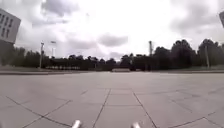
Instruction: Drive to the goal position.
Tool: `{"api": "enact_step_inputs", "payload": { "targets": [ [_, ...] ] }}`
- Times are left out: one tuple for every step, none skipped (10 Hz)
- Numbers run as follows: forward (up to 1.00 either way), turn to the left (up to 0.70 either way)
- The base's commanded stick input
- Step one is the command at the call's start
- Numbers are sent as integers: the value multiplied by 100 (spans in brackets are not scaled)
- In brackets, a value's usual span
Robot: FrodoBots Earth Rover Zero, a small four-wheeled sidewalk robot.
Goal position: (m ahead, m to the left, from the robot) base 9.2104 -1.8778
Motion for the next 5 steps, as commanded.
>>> {"api": "enact_step_inputs", "payload": {
  "targets": [
    [70, 0],
    [70, 0],
    [70, 0],
    [70, 0],
    [70, 0]
  ]
}}
